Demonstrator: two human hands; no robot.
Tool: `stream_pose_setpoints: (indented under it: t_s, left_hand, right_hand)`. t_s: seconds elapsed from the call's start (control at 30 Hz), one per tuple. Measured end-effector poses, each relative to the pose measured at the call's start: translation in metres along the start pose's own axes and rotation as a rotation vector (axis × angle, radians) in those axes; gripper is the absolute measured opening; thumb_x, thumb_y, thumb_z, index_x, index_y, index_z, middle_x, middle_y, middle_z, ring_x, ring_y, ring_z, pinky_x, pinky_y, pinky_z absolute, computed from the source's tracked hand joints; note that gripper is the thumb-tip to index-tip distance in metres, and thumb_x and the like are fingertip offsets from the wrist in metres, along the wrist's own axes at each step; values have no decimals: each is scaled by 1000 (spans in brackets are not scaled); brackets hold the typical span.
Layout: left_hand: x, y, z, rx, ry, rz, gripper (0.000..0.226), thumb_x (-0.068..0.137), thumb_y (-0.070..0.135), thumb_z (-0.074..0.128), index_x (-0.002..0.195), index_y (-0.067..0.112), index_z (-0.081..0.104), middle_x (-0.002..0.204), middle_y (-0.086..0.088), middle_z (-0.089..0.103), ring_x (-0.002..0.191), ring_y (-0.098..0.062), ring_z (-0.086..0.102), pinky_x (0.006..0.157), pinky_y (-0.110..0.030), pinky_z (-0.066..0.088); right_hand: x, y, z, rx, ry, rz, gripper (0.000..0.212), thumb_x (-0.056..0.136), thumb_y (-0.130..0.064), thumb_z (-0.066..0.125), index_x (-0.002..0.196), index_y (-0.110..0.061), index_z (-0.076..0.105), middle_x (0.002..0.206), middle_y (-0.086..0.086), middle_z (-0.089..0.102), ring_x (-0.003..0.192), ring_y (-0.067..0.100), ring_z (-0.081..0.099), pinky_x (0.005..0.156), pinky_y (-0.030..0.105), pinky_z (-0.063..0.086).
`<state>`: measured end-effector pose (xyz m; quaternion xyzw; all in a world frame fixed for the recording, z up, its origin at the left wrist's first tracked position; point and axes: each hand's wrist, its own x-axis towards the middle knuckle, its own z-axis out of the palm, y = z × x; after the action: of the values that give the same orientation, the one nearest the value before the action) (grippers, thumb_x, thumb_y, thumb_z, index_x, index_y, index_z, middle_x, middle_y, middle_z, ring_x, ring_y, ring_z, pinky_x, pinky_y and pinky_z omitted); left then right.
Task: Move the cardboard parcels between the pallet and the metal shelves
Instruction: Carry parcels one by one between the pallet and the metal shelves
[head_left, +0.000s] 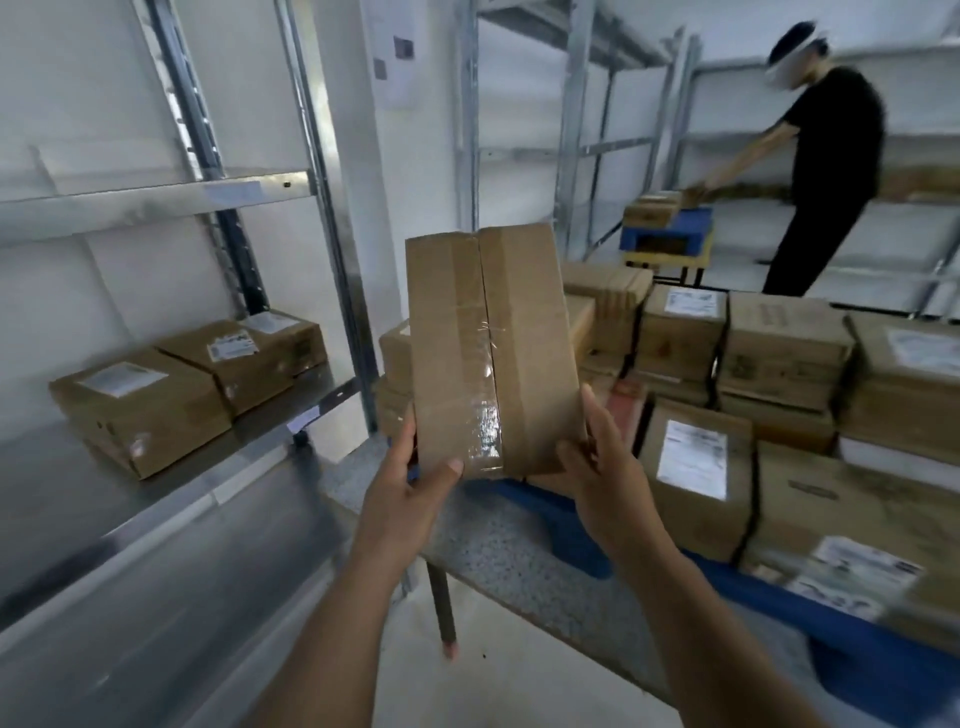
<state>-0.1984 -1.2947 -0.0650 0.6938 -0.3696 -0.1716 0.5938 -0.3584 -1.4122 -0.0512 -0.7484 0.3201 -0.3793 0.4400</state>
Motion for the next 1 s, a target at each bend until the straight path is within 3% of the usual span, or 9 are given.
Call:
stream_pose_setpoints:
  t_s: [0.07, 0.13, 0.27, 0.37, 0.47, 0.53, 0.63, 0.87, 1.0]
  left_hand:
    - [6, 4, 17, 1, -63, 31, 74, 86, 37, 62, 143, 52, 16, 120, 33, 41, 98, 21, 41, 81, -9, 34]
    - [14, 7, 34, -8, -131, 51, 72, 87, 36, 62, 142, 52, 17, 128, 32, 40, 104, 20, 43, 82, -5, 34]
    - [31, 14, 72, -37, -242, 71, 76, 87, 33, 63, 147, 43, 16, 145, 19, 33, 128, -3, 37, 96, -20, 32]
    - [42, 19, 98, -48, -302, 117, 74, 89, 30, 61, 148, 35, 17, 149, 15, 28, 133, -4, 31, 105, -24, 30]
    - [54, 19, 114, -45, -371, 85, 72, 89, 34, 59, 148, 32, 19, 149, 9, 31, 131, -8, 35, 108, -33, 34]
    - [63, 17, 121, -26, -389, 50, 70, 89, 38, 59, 147, 31, 21, 148, 5, 34, 131, -12, 37, 108, -40, 36]
    - [77, 16, 133, 6, -386, 34, 65, 91, 34, 57, 146, 29, 23, 149, 0, 32, 132, -15, 36, 105, -35, 36]
    - [100, 6, 150, 94, -379, 39, 56, 95, 34, 49, 145, 27, 26, 148, 0, 32, 132, -16, 34, 100, -28, 34]
    - [108, -3, 153, 106, -438, 50, 56, 97, 26, 46, 148, 24, 21, 152, 0, 26, 137, -14, 26, 105, -24, 26]
  right_hand:
    - [-2, 8, -16, -38, 54, 17, 63, 98, -21, 47, 149, -39, 15, 142, -19, 36, 111, -7, 47, 92, 14, 40]
    - [-4, 15, -31, -60, 106, 48, 62, 98, -21, 46, 149, -37, 15, 132, -23, 34, 100, -16, 44, 78, 3, 36]
    - [-4, 24, -62, -85, 199, 91, 63, 98, -19, 47, 149, -37, 15, 132, -22, 35, 119, -3, 39, 95, 19, 38]
    - [2, 32, -79, -141, 251, 139, 63, 97, -20, 48, 149, -35, 16, 130, -20, 39, 114, -4, 42, 91, 18, 37]
    - [8, 41, -87, -171, 264, 198, 63, 97, -23, 48, 149, -34, 15, 122, -19, 43, 90, -14, 45, 73, 9, 36]
    - [13, 47, -89, -171, 274, 222, 63, 98, -24, 48, 150, -33, 14, 134, -13, 46, 100, -6, 48, 80, 14, 36]
    - [20, 56, -91, -196, 285, 252, 63, 98, -28, 48, 150, -32, 13, 150, -3, 36, 128, 13, 43, 92, 24, 35]
    - [40, 75, -87, -237, 271, 319, 61, 97, -36, 46, 149, -34, 14, 141, -5, 47, 102, 2, 43, 80, 23, 36]
    - [47, 87, -82, -337, 219, 341, 66, 95, -42, 49, 148, -39, 10, 139, -6, 45, 103, 3, 44, 77, 24, 41]
